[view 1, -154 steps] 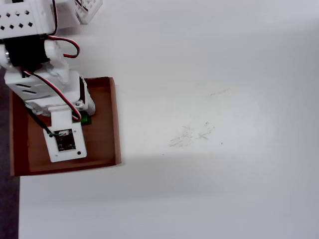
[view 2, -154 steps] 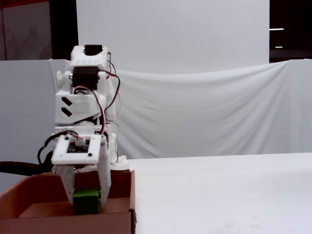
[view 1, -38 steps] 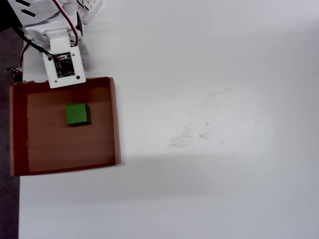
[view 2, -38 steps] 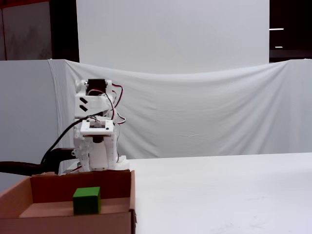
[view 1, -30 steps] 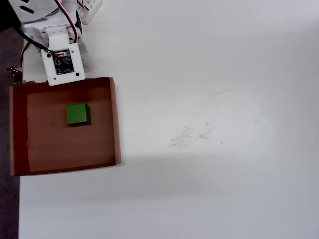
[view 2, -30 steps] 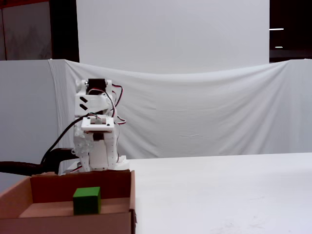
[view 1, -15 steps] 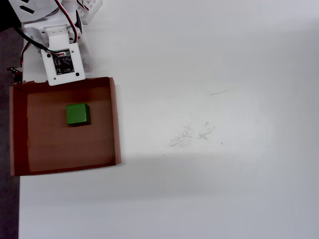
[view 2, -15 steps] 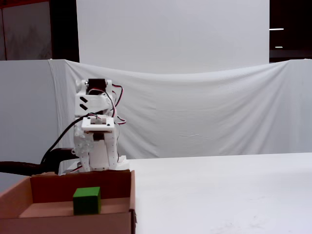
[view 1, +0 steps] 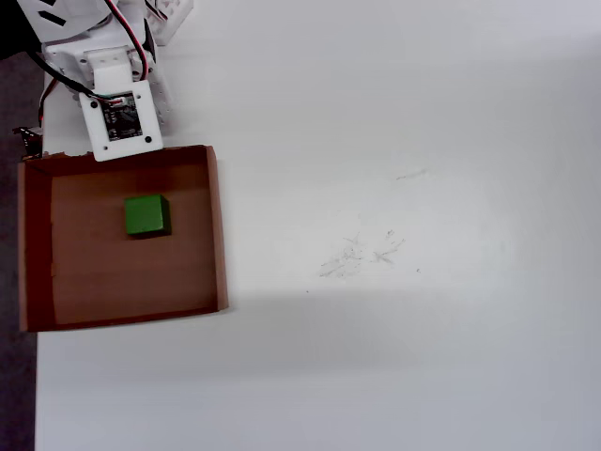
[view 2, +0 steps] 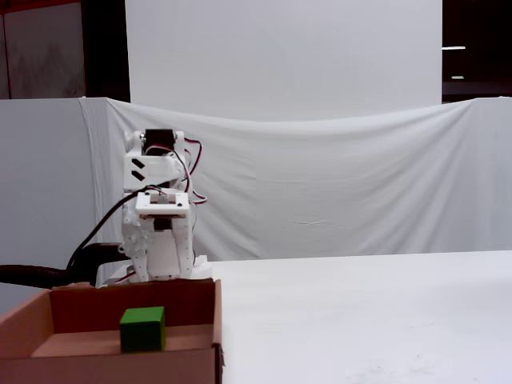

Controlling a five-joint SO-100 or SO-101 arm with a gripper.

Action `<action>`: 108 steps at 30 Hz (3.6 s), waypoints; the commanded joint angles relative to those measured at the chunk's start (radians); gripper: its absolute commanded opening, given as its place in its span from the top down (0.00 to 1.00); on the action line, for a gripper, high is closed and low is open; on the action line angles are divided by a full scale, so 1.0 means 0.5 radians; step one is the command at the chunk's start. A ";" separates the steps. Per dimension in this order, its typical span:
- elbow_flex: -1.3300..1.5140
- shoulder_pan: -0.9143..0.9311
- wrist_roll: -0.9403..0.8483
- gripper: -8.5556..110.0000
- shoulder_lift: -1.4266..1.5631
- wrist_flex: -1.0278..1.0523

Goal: Grasp a green cube and put it in a box.

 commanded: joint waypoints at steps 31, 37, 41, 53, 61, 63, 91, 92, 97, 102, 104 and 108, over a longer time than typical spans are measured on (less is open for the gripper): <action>-0.009 -0.021 0.028 0.75 0.003 0.000; -0.009 -0.021 0.031 0.75 0.003 0.000; -0.009 -0.021 0.034 0.75 0.003 0.000; -0.009 -0.021 0.043 0.75 0.003 -0.003; -0.009 -0.021 0.049 0.75 0.003 -0.003; -0.009 -0.021 0.052 0.75 0.003 -0.003; -0.009 -0.021 0.095 0.75 0.003 -0.006; -0.009 -0.021 0.098 0.75 0.003 -0.006; -0.009 -0.021 0.101 0.75 0.003 -0.006; -0.009 -0.021 0.107 0.75 0.003 -0.006; -0.009 -0.021 0.107 0.75 0.003 -0.006; -0.009 -0.021 0.114 0.75 0.003 -0.009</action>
